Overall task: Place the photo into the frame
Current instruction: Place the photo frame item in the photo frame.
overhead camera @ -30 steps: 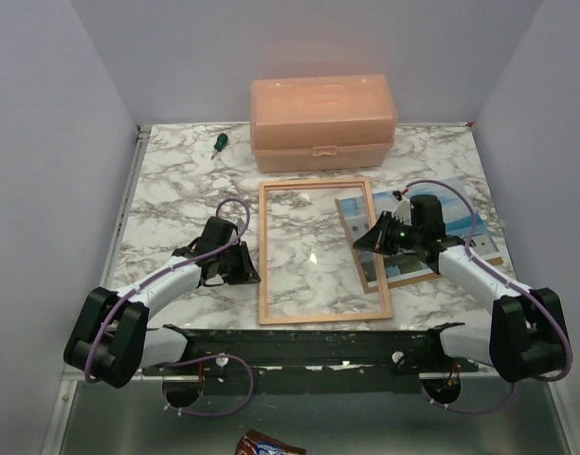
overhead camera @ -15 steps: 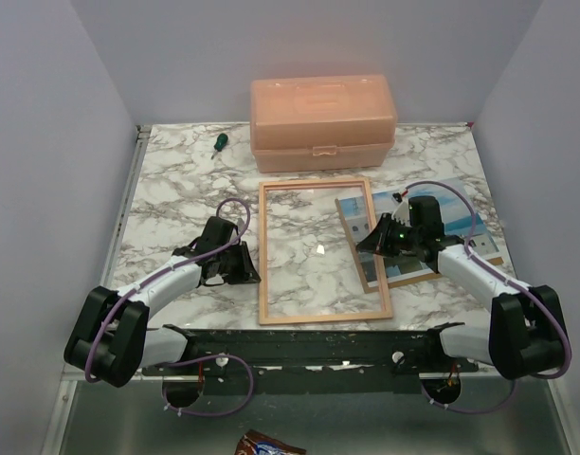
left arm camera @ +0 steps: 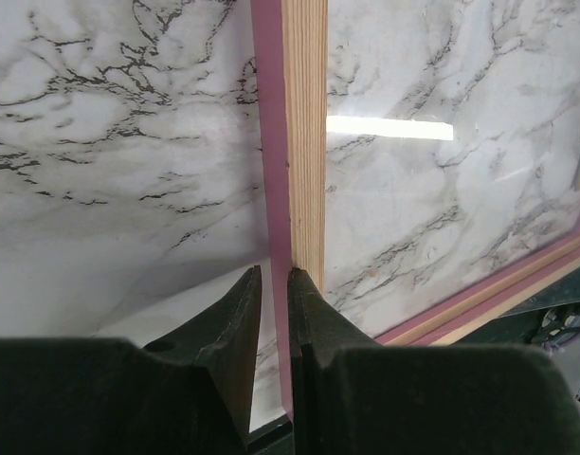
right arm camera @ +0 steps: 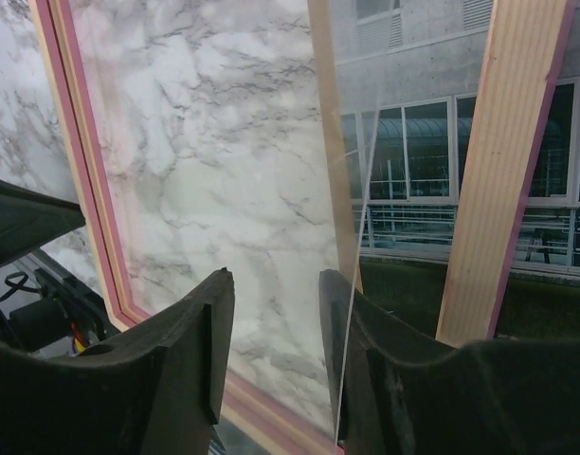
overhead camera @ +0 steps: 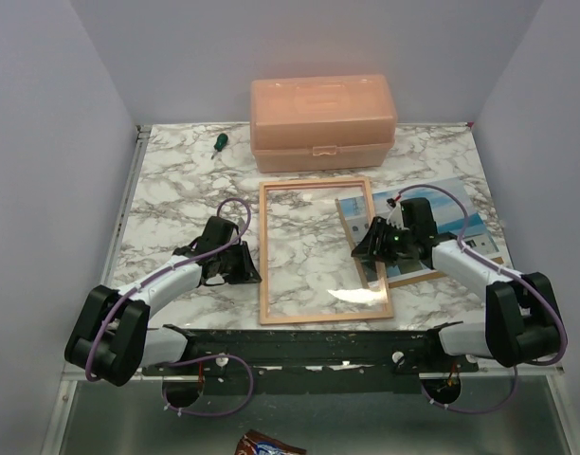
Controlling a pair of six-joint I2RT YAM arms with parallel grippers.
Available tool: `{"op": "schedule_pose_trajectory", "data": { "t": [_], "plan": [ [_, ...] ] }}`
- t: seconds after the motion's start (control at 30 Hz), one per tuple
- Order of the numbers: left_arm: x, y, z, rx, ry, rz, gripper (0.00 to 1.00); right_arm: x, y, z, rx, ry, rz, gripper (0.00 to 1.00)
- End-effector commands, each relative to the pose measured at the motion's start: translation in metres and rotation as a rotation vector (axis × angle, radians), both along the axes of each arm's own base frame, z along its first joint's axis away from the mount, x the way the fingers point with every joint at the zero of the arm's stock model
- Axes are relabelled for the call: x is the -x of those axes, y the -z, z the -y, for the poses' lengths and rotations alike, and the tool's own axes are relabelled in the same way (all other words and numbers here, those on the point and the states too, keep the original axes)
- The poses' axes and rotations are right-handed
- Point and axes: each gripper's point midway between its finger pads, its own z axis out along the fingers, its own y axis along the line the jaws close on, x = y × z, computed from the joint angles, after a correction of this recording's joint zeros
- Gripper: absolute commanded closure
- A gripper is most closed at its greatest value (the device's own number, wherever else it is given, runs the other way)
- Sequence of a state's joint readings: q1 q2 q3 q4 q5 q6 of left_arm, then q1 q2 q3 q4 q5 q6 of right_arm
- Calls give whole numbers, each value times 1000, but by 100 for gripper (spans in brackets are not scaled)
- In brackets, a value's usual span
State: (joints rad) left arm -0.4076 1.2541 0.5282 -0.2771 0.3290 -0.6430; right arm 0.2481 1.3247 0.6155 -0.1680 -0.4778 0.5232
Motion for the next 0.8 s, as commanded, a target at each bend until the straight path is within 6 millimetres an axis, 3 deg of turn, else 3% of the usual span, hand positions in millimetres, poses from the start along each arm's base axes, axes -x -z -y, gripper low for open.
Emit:
{"op": "schedule_pose_trajectory", "data": {
  "t": [0.0,0.23,0.77],
  "plan": [
    [21,28,-19,-109,8,-88,82,-4,0,1,43,-2,3,48],
    [22,29,-18,-108,10,-92,83,-2,7,-3,79,-7,-12,33],
    [22,29,-18,-106,13,-94,83,8,27,-16,141,-56,-45,26]
  ]
}}
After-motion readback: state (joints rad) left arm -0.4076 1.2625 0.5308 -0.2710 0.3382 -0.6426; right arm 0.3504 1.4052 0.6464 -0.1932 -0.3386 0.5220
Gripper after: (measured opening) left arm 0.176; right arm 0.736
